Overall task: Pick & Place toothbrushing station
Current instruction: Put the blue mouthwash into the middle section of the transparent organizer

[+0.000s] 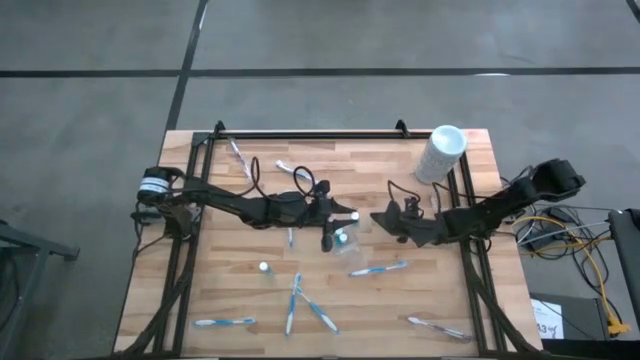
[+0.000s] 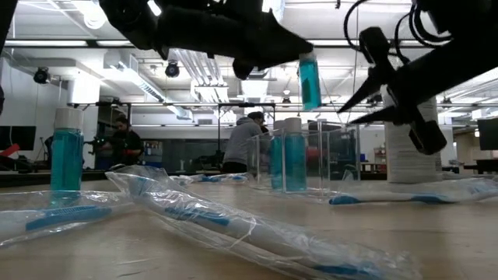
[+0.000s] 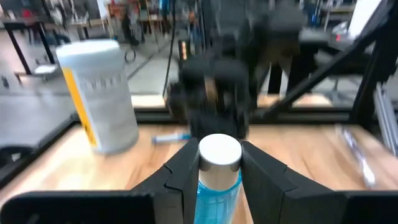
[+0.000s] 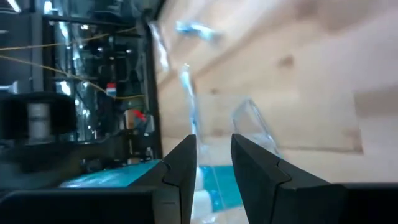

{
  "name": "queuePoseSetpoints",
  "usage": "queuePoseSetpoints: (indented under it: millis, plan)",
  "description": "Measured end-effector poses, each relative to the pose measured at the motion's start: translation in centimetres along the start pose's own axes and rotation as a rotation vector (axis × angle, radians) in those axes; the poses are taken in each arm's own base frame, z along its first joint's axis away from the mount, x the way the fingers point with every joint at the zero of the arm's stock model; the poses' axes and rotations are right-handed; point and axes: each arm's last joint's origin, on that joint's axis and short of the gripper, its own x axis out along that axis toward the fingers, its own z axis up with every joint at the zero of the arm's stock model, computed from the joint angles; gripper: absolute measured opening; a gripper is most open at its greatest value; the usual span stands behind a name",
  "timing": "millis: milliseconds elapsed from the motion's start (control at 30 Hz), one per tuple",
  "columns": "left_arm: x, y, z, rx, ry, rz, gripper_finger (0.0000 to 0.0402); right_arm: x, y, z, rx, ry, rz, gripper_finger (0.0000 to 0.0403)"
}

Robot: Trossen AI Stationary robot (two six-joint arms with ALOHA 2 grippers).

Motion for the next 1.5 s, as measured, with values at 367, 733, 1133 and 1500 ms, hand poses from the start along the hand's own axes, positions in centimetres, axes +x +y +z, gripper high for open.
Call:
queuePoseSetpoints:
  millis: [367,733,1133,1500]
  plan:
    - [-0.4,0.1,-0.1,0.029,0.073,0.023,0.0106,-3.6,8.1,0.9,-0.292,-0.071,0.287,0.0098]
    - [-0.6,0.2,-1.1,0.017,0.181,0.035,0.0106,-5.6,15.1,0.6,-0.553,-0.103,0.286,0.0098]
    - [-0.9,0.2,-1.8,-0.004,0.271,0.04,0.0106,-4.5,16.8,-0.8,-0.627,-0.096,0.168,0.0098]
    - [-0.9,0.7,-1.3,0.0,0.198,0.197,0.0106,-5.0,17.6,-0.6,-0.639,-0.114,0.189,0.0098]
